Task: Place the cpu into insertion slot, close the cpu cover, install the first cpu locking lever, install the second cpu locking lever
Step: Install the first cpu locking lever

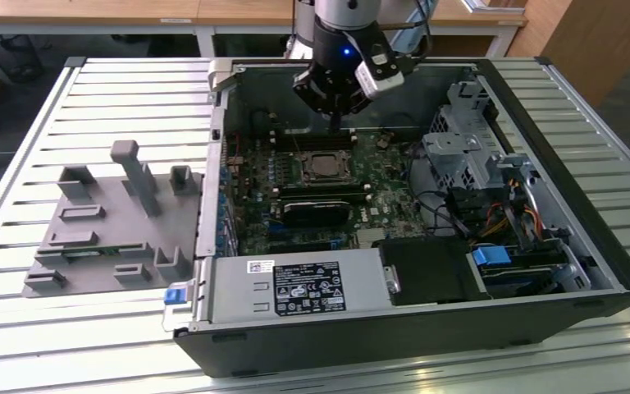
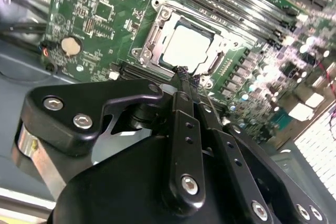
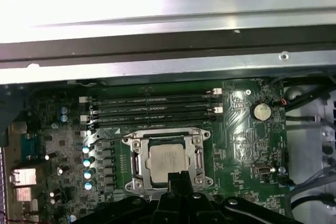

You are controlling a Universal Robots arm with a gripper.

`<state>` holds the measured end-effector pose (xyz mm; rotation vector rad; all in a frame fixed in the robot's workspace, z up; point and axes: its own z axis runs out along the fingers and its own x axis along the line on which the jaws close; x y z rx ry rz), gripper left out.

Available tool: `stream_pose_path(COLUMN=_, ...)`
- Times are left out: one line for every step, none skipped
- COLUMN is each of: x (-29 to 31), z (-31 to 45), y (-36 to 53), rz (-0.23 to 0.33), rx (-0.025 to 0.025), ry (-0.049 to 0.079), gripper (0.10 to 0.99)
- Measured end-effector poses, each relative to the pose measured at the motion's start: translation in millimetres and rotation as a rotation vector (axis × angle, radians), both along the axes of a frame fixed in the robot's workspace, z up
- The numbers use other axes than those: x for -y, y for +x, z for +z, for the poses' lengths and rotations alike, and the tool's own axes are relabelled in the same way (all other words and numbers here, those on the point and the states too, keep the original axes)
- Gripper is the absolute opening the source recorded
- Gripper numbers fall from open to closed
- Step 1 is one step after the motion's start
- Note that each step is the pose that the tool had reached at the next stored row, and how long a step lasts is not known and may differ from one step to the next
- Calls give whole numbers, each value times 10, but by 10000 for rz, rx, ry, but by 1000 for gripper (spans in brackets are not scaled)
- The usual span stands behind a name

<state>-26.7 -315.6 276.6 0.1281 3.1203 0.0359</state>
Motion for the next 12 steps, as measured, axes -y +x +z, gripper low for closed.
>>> stream_pose_path(x=0, z=-1, y=0, rz=160, rx=9, ry=0, gripper=106)
stream_pose_path(x=0, z=-2, y=0, rz=315, rx=18, ry=1, gripper=106)
stream_pose_path(x=0, z=-4, y=0, rz=465, rx=26, ry=1, gripper=106)
stream_pose_path(x=0, z=-5, y=0, rz=610, rx=34, ry=1, gripper=106)
stream_pose_path(x=0, z=-6, y=0, rz=714, rx=41, ry=1, gripper=106)
stream_pose_path(x=0, z=-7, y=-1, rz=791, rx=47, ry=1, gripper=106)
stream_pose_path(x=0, z=-9, y=-8, rz=829, rx=55, ry=3, gripper=106)
stream_pose_path(x=0, z=-12, y=-24, rz=837, rx=60, ry=3, gripper=106)
stream_pose_path(x=0, z=-14, y=-48, rz=838, rx=64, ry=2, gripper=106)
stream_pose_path(x=0, z=-15, y=-81, rz=838, rx=70, ry=1, gripper=106)
stream_pose_path(x=0, z=-16, y=-127, rz=839, rx=78, ry=0, gripper=106)
stream_pose_path(x=0, z=-17, y=-172, rz=838, rx=89, ry=0, gripper=106)
